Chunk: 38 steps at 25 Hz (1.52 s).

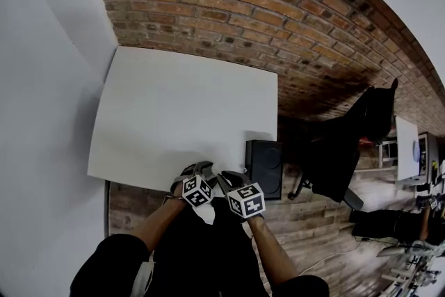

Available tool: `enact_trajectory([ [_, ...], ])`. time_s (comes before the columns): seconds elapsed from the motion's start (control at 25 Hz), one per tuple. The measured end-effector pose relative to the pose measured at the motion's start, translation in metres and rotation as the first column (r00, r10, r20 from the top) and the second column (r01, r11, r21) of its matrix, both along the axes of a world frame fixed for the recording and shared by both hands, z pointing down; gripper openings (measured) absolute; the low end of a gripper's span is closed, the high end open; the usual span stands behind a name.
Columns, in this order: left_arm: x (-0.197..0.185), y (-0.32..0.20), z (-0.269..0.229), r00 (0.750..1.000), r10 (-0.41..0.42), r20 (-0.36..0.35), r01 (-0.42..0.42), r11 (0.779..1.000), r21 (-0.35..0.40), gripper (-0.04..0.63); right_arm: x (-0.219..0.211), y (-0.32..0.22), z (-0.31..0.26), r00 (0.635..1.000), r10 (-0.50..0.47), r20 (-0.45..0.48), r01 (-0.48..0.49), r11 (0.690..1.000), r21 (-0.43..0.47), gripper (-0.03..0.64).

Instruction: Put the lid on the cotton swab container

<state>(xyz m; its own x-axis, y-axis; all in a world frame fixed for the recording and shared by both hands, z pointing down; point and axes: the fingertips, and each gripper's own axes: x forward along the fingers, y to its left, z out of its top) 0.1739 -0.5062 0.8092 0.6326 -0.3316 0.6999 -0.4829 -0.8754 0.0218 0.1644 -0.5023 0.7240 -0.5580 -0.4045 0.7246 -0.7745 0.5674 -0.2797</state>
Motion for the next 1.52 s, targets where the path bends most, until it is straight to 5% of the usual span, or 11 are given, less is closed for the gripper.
enact_trajectory([
  [1.52,-0.001,0.000,0.009,1.000,0.009,0.018,-0.009,1.000,-0.018,0.238,-0.002,0.000,0.026,1.000,-0.002,-0.030,-0.001,0.994,-0.111,0.040],
])
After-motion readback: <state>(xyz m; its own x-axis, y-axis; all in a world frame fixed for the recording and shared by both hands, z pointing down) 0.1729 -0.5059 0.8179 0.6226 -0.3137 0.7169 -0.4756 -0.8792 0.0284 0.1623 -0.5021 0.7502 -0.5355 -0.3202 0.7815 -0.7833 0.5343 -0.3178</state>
